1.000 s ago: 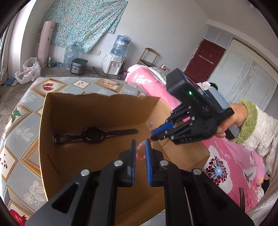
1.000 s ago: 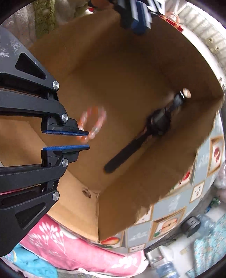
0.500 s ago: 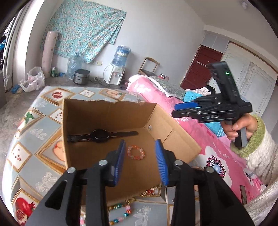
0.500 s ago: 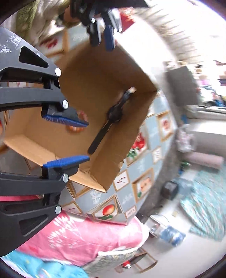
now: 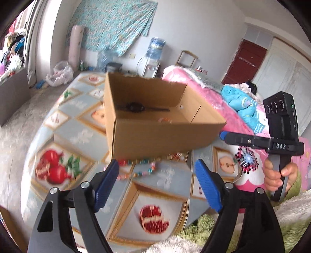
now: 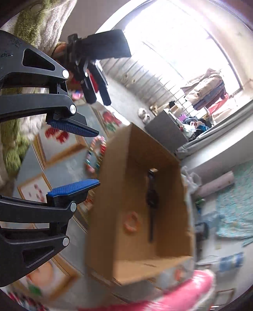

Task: Organize jewelry
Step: 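Move the left gripper to the multicolour bead bracelet beside the box, then close the left gripper on the multicolour bead bracelet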

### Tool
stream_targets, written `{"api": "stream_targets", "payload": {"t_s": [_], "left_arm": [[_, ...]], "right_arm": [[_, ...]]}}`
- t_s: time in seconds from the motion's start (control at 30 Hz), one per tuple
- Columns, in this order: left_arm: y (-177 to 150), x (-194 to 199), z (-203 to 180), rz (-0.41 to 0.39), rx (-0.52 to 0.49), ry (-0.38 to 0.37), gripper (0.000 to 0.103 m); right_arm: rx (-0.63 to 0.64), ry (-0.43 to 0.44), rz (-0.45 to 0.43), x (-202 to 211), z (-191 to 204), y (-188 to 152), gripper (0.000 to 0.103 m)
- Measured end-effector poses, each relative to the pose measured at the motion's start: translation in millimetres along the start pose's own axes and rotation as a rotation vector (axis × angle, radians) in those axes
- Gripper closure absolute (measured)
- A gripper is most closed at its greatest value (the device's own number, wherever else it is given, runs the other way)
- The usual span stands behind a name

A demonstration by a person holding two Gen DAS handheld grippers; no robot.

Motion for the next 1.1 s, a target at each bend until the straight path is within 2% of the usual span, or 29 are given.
{"api": "stream_targets", "payload": {"t_s": [0.17, 0.37, 0.43, 0.53, 0.77, 0.83, 0.93, 1.1], "left_arm": [[-21, -27, 16, 0.059, 0.083, 0.074, 0.025], [-19, -54, 35, 0.072, 0.069, 0.23, 0.025], [-19, -62, 39, 0.086, 0.048, 0.266, 0.033], [-17, -73, 42, 0.105, 0.021, 0.265, 0.044], [-14, -94, 52, 0.173, 0.0, 0.259, 0.063], [-14, -98, 54, 0.187, -0.005, 0.272, 0.072], [-14, -101, 55, 0.191, -0.027, 0.285, 0.078], [-14, -104, 51, 0.205, -0.064, 0.291, 0.082]], "right_arm": [[-0.111, 0.072, 0.065, -43, 3, -13, 0.06], [-0.141, 0.006, 0.095, -79, 9, -11, 0.062], [-0.16, -0.008, 0.108, -87, 0, -13, 0.065], [-0.172, -0.041, 0.127, -97, -5, -12, 0.069], [-0.19, -0.091, 0.138, -104, -16, -8, 0.073], [-0.184, -0.112, 0.144, -109, -16, -9, 0.076], [-0.153, -0.156, 0.142, -111, -12, -8, 0.078], [-0.12, -0.224, 0.14, -113, -12, -10, 0.083]]}}
Point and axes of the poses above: each gripper's, at about its wrist camera, not at the fingertips, and x roughly against the way its jaws point, z to its left, y to its top, the point moved 2 cm from there along -x, roughly the way its jaws point, and after that the axes turned 4 degrees about -x, right-handed, at the moved point
